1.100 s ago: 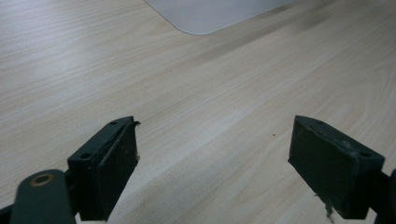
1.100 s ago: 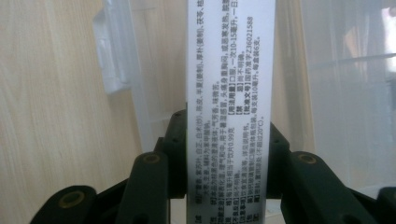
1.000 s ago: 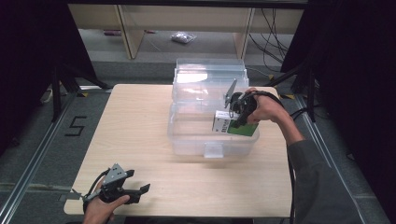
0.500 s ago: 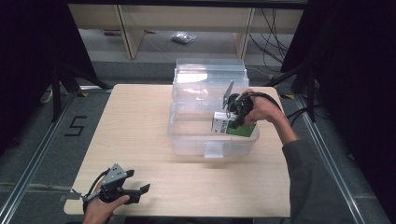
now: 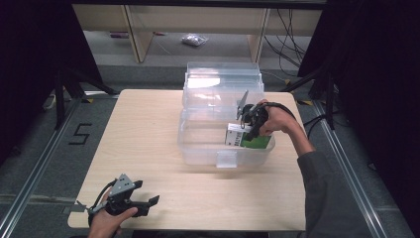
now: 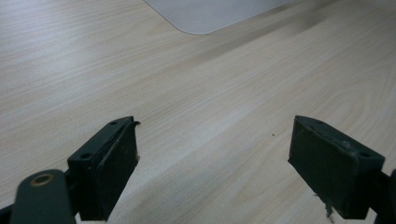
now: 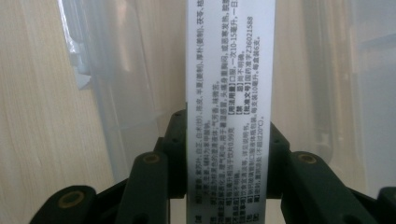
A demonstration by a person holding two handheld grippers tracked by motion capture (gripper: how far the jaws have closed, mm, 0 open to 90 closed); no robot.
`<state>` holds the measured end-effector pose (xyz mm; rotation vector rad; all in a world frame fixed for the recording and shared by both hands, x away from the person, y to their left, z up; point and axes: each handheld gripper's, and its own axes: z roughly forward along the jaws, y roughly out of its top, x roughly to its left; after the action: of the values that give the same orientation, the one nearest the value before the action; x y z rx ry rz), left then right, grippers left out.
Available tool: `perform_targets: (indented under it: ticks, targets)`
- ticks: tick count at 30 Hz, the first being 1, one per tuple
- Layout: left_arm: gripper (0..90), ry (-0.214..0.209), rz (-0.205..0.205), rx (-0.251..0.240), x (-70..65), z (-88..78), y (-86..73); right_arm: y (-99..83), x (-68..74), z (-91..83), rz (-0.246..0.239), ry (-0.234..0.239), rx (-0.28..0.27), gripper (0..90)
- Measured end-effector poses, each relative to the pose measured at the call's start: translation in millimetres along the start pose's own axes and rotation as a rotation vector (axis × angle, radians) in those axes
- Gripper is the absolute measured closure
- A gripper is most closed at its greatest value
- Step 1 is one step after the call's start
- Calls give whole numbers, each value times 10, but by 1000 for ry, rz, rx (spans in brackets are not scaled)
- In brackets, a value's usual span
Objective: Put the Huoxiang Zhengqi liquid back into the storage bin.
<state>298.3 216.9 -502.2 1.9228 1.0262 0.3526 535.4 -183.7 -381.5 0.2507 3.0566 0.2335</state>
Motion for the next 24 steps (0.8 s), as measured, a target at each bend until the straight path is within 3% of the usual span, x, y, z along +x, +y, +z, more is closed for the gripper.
perform_targets:
  ticks: [1,2,3,5,6,7,11,13,14,17,18,24]
  targets:
    - [149,0,0,0,0,0,0,-3,14,12,20,2,6,643]
    - [148,-1,2,0,1,0,1,-8,-2,36,-13,5,-10,643]
    - [149,-1,2,0,1,0,1,-8,-2,36,-13,5,-10,643]
    - [149,-3,-2,-3,-3,3,1,-25,6,81,9,10,2,643]
    - [149,-4,-4,-3,-5,4,0,-27,-15,102,-16,11,2,643]
    - [148,-3,-4,-3,-4,3,0,-32,0,108,8,9,16,643]
    - [148,0,-1,-1,-2,2,2,-41,-26,139,-11,20,22,643]
    - [148,0,-3,-2,-5,3,1,-37,-42,164,-39,22,-2,643]
    - [148,-5,-3,-2,-5,5,1,-34,-16,182,2,26,11,643]
    - [148,-6,-1,0,-3,2,2,-43,-44,223,-26,24,7,642]
    - [149,-7,-4,-4,-3,4,2,-43,-32,245,-6,33,6,642]
    - [148,-5,4,2,-3,3,2,-53,-36,281,12,42,17,638]
